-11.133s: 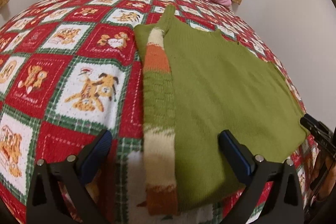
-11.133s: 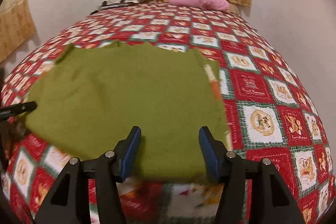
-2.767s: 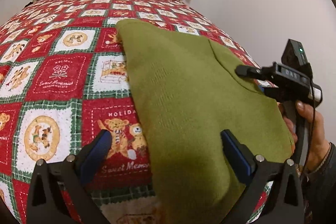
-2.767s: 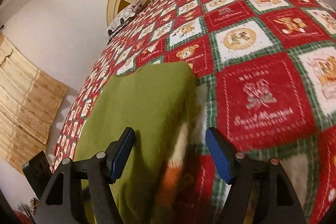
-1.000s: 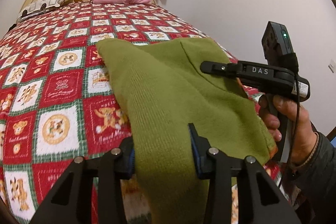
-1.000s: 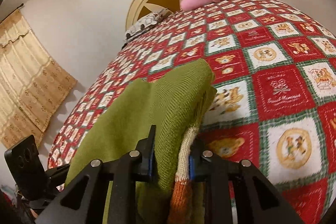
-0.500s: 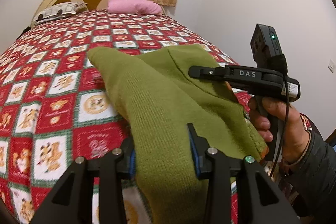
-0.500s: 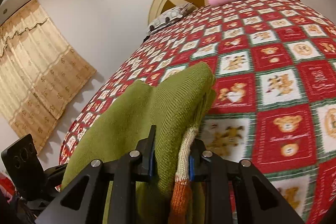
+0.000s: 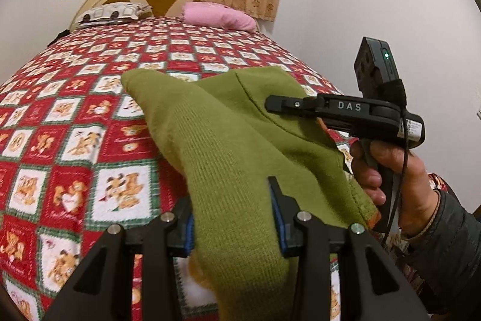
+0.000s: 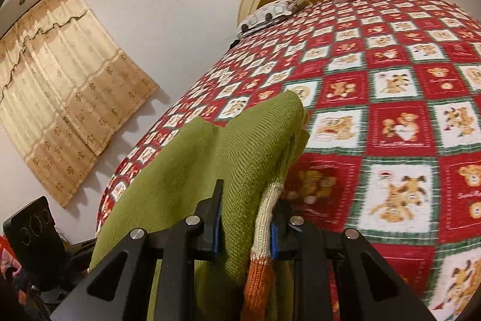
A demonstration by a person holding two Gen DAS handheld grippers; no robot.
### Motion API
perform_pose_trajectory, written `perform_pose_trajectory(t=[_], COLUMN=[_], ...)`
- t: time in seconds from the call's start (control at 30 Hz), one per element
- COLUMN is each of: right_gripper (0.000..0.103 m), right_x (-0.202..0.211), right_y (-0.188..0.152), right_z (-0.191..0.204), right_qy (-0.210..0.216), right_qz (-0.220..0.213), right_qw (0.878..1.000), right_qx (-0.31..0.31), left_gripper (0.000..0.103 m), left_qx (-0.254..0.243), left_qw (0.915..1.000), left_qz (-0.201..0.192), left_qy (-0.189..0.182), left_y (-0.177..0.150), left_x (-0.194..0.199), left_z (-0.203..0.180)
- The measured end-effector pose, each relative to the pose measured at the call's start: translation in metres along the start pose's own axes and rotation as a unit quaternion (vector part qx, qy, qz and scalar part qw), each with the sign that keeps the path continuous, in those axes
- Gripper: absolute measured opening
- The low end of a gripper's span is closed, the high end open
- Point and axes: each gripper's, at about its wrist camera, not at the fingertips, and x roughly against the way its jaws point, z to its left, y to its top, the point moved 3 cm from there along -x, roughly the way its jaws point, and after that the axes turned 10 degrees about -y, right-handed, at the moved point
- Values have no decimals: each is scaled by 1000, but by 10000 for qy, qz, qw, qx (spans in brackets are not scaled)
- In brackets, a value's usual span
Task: Fold small clothes
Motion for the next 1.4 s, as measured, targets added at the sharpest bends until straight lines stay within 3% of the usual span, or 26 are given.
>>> perform_pose_trajectory(t=[0.83, 1.4], right_gripper=[24, 24], right_x=[-64, -106], right_y=[-9, -25], right_z=[101, 155], right_qy=[708, 987], right_qz=[416, 806], right_qw=[9956, 9888], right_qx=[454, 779], left_gripper=[41, 41], left_qx=[405, 654], left_qw=[9960, 9920], left_qz=[-487, -491], left_qy=[637, 965], left_y=[-26, -50], left_x=[67, 95], left_z=[60, 97])
